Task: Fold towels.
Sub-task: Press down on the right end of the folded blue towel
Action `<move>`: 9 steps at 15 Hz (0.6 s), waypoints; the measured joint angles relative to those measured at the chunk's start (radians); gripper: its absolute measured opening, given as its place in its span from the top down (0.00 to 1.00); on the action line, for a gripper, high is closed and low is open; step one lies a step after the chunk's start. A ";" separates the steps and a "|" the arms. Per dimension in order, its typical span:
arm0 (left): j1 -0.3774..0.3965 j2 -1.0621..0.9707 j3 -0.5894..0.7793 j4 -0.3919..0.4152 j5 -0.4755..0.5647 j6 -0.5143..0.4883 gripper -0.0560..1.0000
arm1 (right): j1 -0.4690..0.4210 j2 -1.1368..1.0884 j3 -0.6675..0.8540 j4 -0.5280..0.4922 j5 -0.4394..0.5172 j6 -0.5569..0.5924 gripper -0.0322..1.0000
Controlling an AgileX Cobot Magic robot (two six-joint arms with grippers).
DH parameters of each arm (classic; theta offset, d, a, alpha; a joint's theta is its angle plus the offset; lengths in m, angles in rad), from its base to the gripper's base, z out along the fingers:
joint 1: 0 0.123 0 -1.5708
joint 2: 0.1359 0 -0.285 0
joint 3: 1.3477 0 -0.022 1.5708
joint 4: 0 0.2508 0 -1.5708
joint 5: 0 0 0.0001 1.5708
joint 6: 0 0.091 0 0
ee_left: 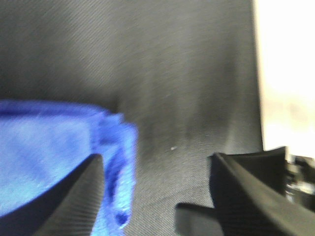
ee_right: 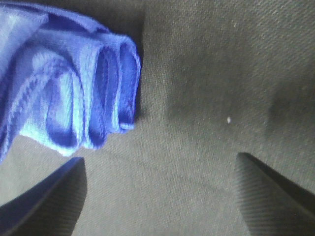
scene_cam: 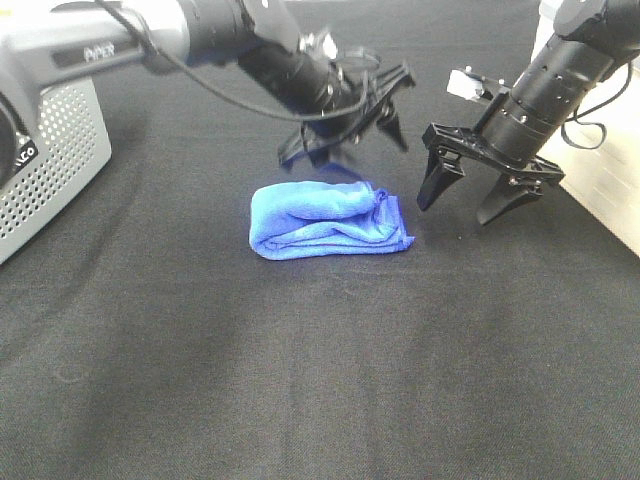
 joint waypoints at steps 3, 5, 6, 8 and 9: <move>0.020 -0.062 -0.005 0.064 -0.013 0.104 0.36 | 0.000 -0.036 0.000 0.112 0.003 -0.013 0.23; 0.062 -0.108 -0.005 0.165 -0.005 0.124 0.36 | 0.000 -0.038 0.000 0.268 0.007 -0.074 0.23; 0.086 -0.125 -0.008 0.211 0.011 0.125 0.36 | 0.004 -0.037 0.000 0.403 0.007 -0.138 0.23; 0.154 -0.158 -0.009 0.293 0.072 0.124 0.36 | 0.037 -0.037 0.000 0.527 -0.002 -0.195 0.23; 0.178 -0.164 -0.009 0.305 0.095 0.123 0.36 | 0.069 -0.037 0.000 0.567 -0.017 -0.218 0.23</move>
